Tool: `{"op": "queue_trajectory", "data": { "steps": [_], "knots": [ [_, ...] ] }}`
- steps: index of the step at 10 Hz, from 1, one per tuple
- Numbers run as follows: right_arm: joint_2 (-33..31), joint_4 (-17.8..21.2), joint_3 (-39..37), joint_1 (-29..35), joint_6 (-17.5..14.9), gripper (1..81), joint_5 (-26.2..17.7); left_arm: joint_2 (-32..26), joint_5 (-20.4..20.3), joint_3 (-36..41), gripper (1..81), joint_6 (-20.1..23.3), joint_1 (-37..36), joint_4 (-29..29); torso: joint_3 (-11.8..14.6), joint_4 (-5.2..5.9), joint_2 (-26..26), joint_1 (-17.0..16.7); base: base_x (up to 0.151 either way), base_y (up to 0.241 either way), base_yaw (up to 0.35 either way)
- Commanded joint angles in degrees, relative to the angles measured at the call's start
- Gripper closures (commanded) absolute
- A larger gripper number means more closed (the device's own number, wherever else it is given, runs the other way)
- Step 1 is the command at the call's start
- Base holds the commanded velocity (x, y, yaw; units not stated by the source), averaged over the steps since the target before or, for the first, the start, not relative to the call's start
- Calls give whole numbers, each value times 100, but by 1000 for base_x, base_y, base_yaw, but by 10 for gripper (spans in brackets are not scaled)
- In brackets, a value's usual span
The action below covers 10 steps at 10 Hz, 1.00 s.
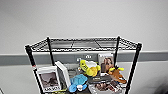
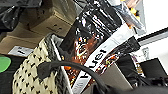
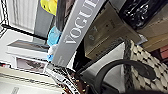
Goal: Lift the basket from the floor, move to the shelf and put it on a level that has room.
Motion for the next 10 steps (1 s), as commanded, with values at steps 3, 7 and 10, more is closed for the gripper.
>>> {"op": "queue_trajectory", "data": {
  "steps": [3,7,10],
  "knots": [
    [-149,-366,470,656,3,811,25,-158,-128,494,811,49,-709,225,0,0,2,2,26,0,0],
    [-255,-525,769,656,3,811,25,-255,-137,626,811,49,-709,234,2,0,0,-2,0,0,0],
    [-483,-577,1243,656,-67,811,25,-579,-137,1195,811,49,-709,452,2,0,0,-2,0,0,0]
  ]
}}
